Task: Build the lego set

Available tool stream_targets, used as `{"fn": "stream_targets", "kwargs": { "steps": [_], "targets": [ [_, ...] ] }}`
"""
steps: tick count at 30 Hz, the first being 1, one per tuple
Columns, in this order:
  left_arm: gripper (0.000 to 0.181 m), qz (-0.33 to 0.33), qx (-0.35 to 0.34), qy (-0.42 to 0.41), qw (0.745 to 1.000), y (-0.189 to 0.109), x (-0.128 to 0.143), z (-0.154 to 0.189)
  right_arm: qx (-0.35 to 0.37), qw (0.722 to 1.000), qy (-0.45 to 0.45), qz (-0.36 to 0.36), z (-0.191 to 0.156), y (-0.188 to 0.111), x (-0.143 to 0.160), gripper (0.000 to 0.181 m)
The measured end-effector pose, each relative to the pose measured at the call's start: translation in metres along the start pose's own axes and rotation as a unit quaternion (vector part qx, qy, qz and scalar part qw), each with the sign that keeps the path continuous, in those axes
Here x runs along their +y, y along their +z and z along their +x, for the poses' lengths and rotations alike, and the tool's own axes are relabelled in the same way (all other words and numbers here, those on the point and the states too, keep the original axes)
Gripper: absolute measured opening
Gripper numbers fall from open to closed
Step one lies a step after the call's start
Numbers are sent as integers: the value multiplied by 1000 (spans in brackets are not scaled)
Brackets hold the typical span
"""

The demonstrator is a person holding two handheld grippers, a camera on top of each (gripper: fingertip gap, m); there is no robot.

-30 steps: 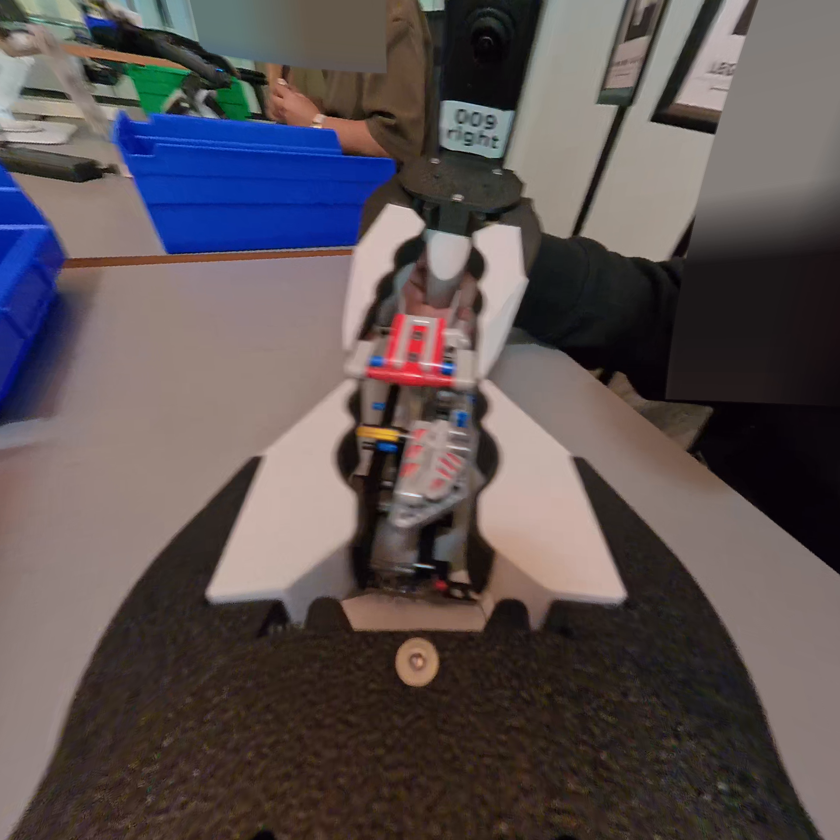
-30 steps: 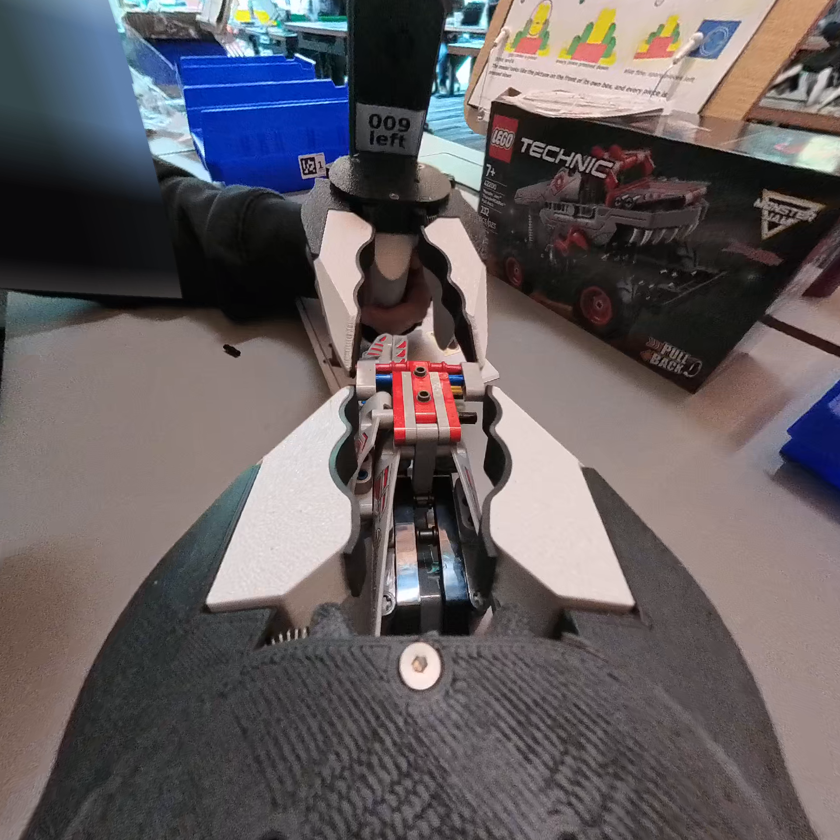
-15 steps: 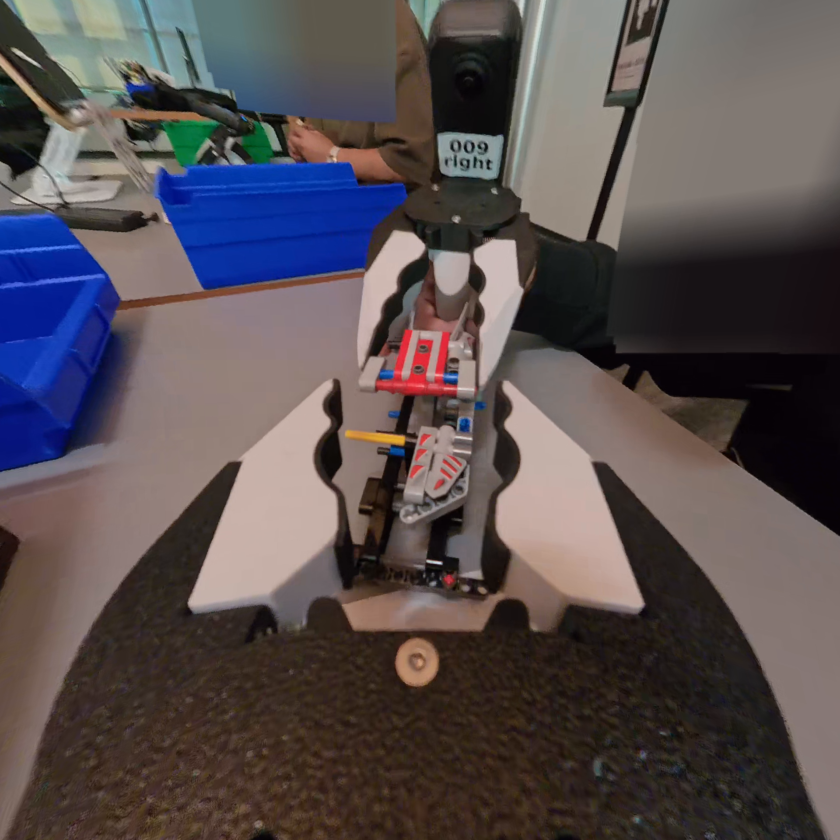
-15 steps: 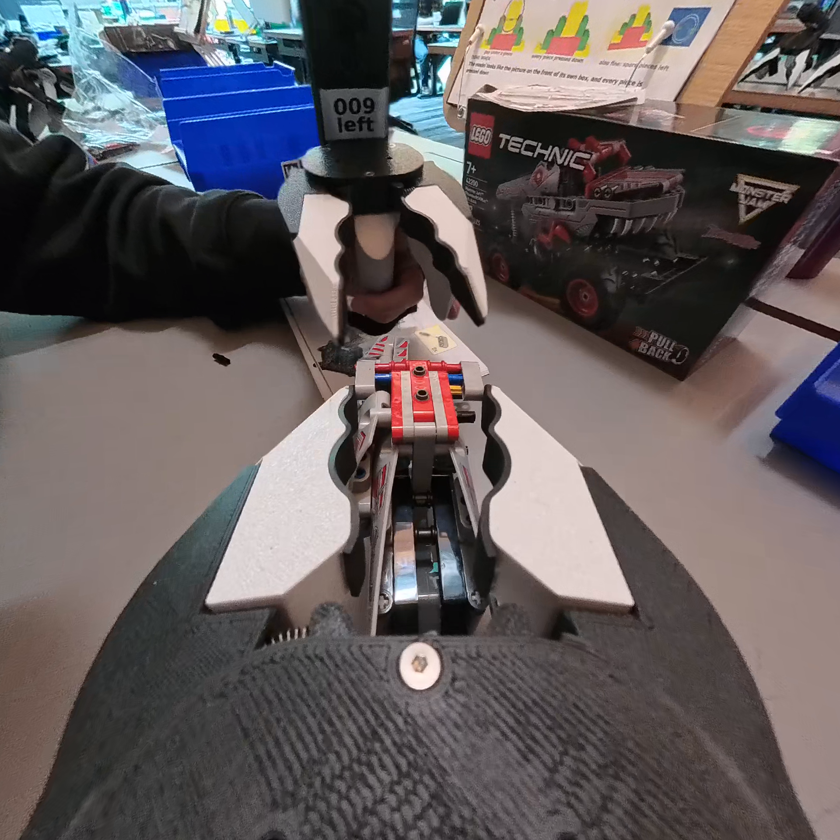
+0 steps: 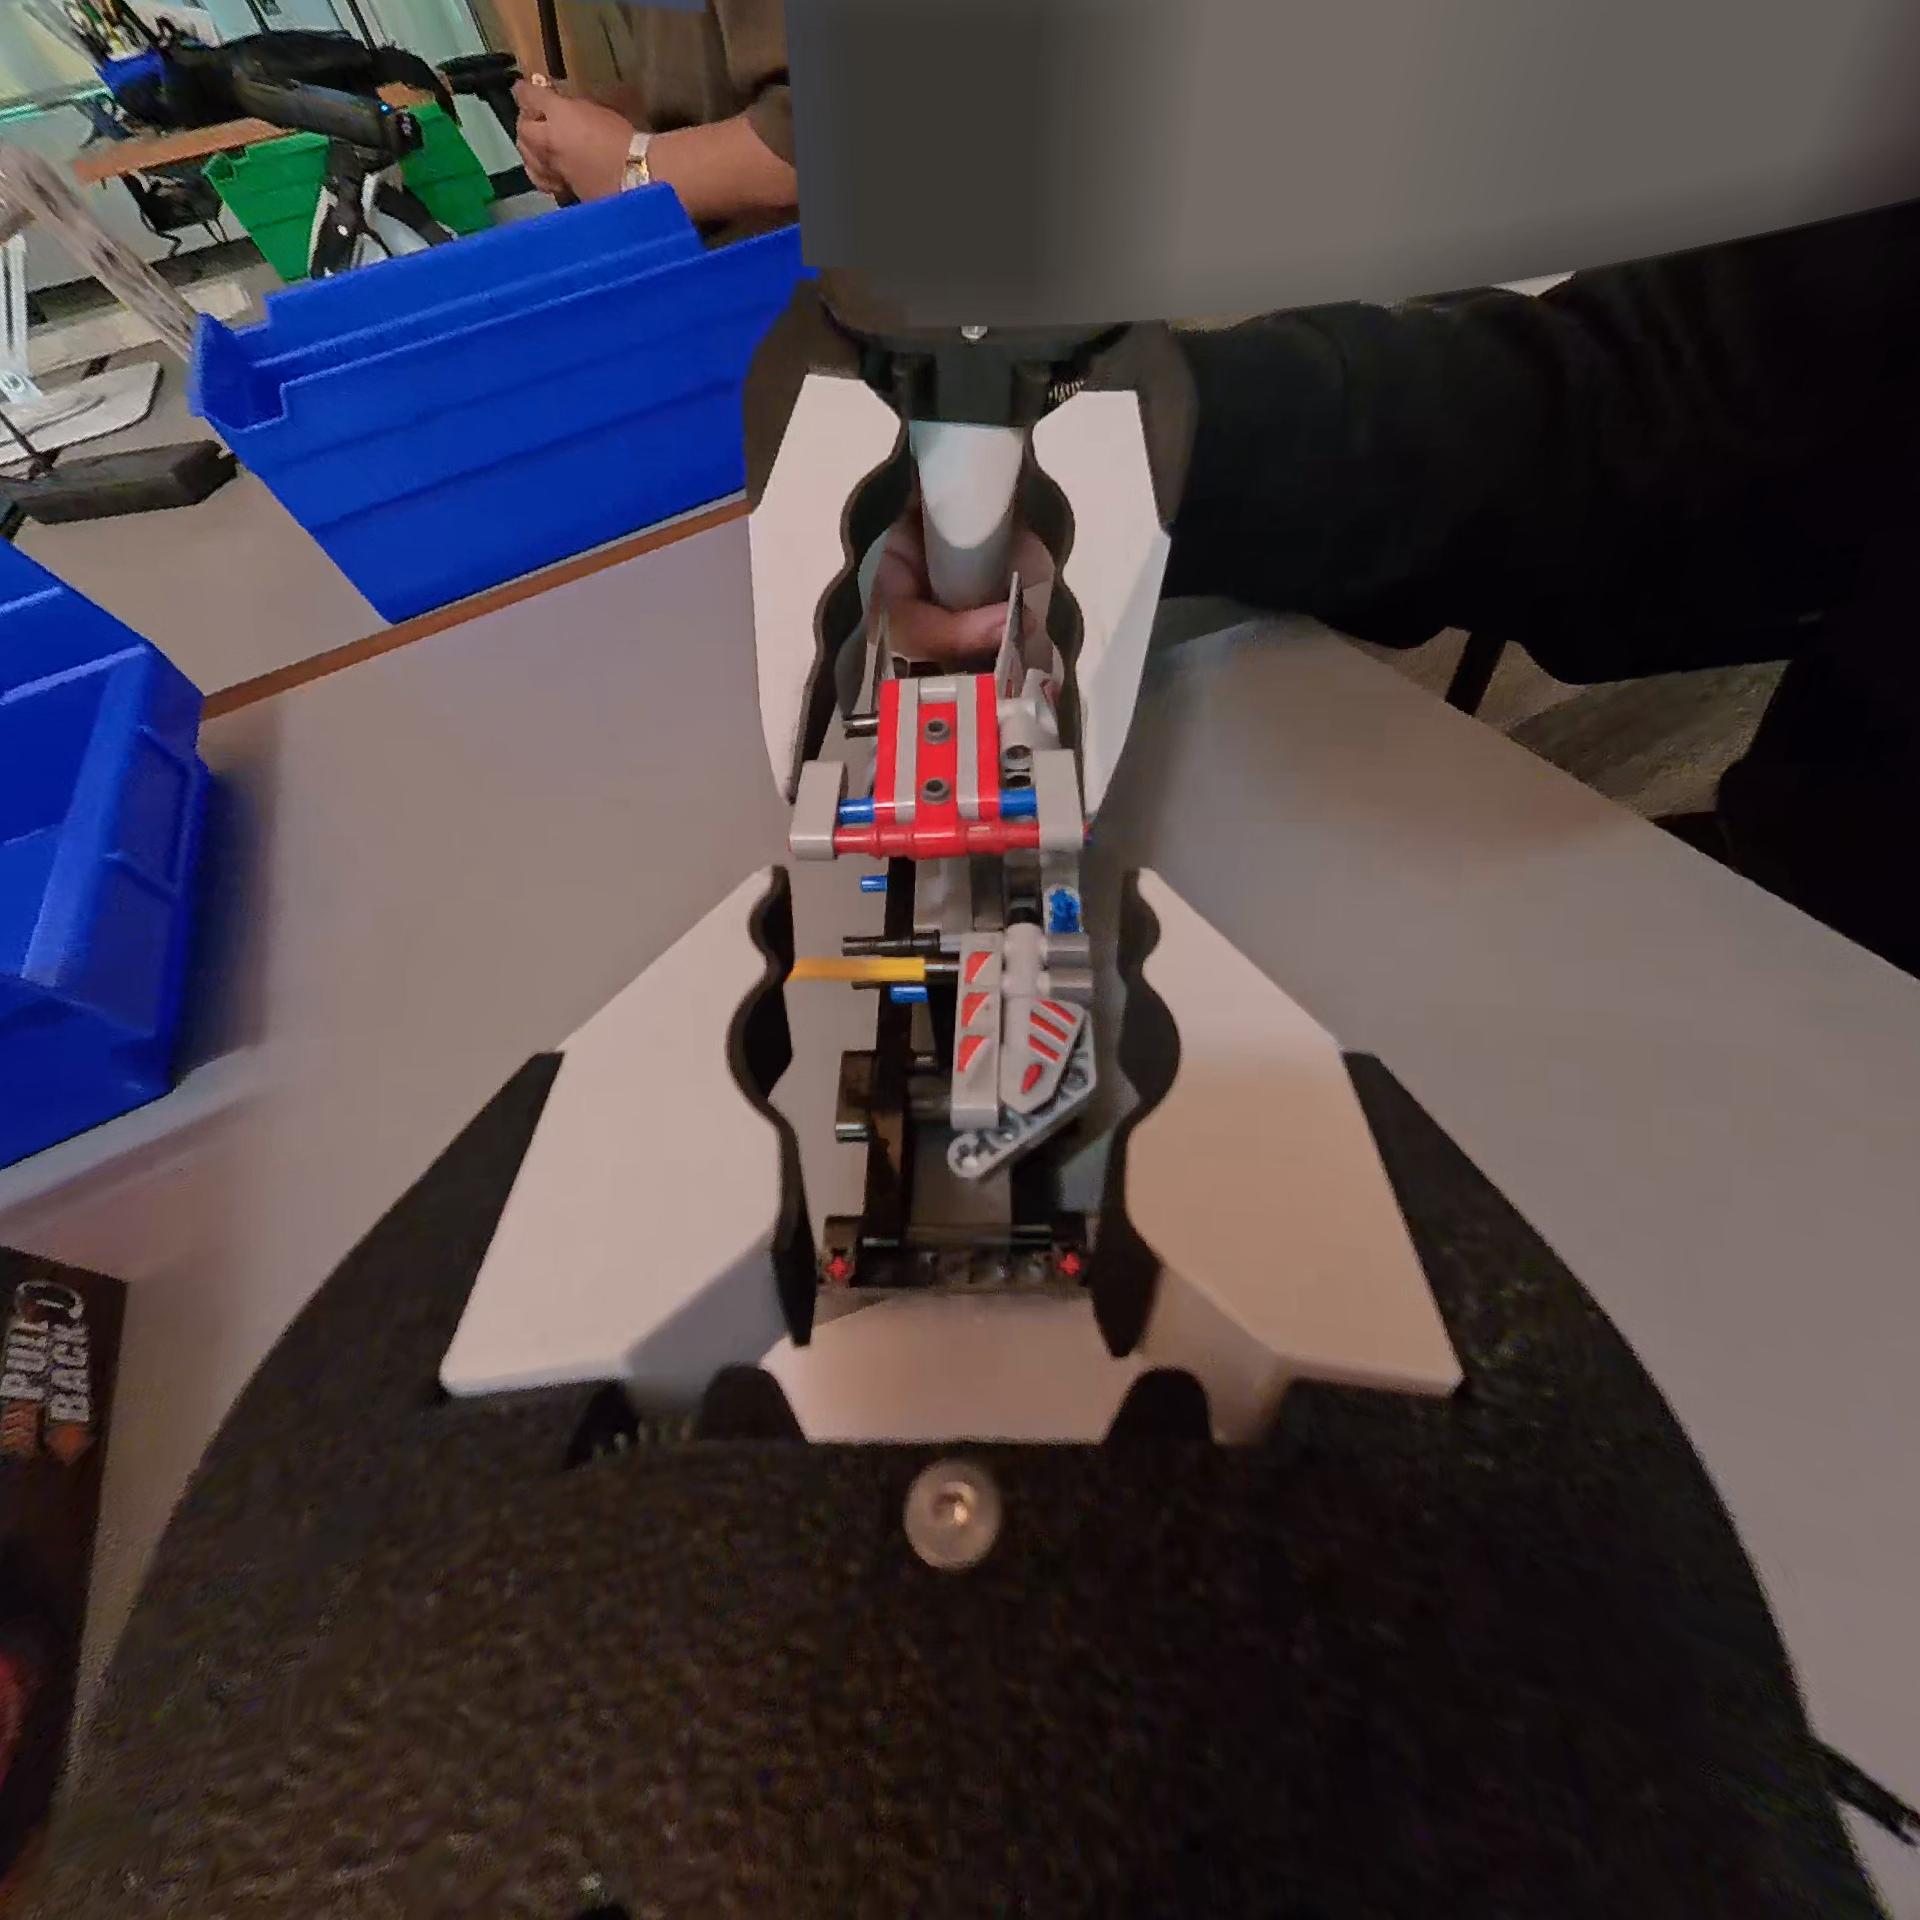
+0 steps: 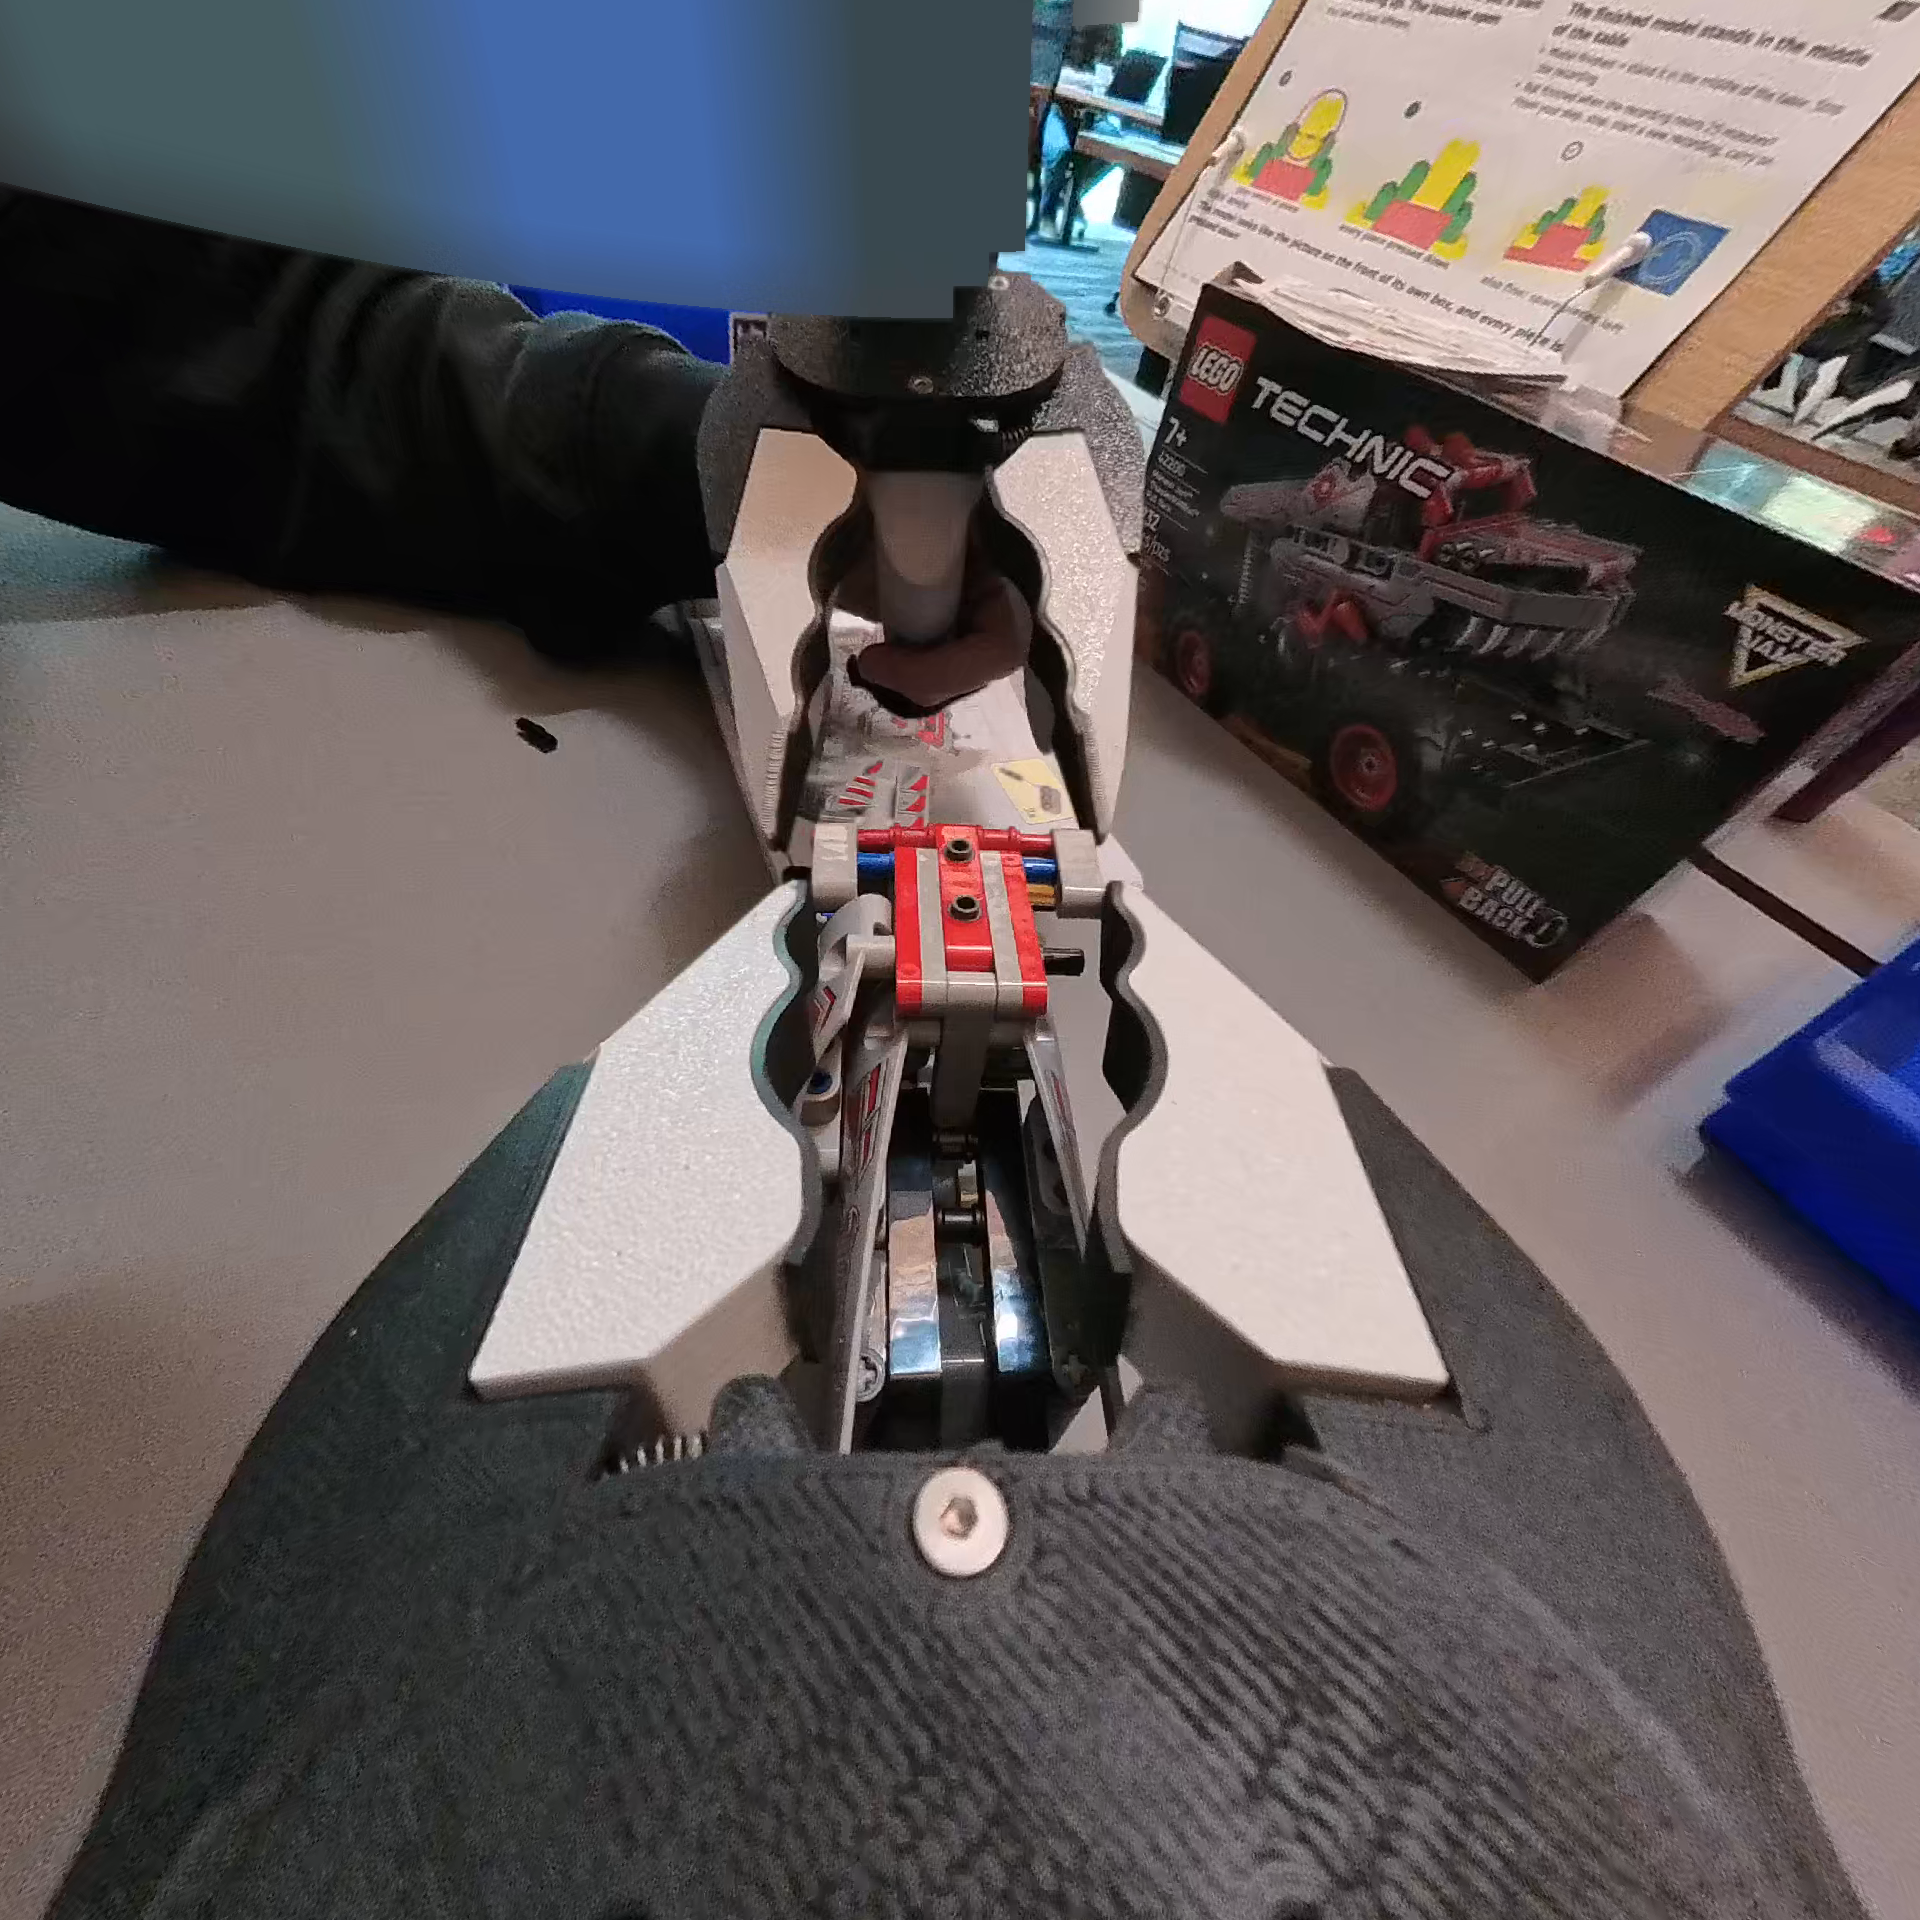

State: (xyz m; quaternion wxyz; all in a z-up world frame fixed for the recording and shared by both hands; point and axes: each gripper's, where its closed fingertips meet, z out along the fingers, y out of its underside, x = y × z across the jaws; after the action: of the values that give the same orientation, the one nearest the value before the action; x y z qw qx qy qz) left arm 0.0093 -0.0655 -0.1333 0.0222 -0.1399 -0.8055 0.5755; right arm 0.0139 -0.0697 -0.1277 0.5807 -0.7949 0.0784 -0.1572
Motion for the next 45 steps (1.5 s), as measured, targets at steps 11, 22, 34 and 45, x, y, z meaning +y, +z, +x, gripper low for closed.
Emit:
{"fn": "stream_targets", "kwargs": {
  "steps": [11,22,34,45],
  "targets": [
    [52,16,-3,-24,1000,5,-2,-2,-8,1000,5,1,-2,0,0,54],
    [52,16,10,-34,999,1,-2,0,-9,1000,2,-4,-4,1,0,53],
    [51,5,3,-34,999,1,-2,-2,-3,1000,3,-6,-2,2,0,54],
    [50,0,-4,-22,1000,0,-4,-2,0,1000,-3,-13,-2,1,0,54]
  ]
}}
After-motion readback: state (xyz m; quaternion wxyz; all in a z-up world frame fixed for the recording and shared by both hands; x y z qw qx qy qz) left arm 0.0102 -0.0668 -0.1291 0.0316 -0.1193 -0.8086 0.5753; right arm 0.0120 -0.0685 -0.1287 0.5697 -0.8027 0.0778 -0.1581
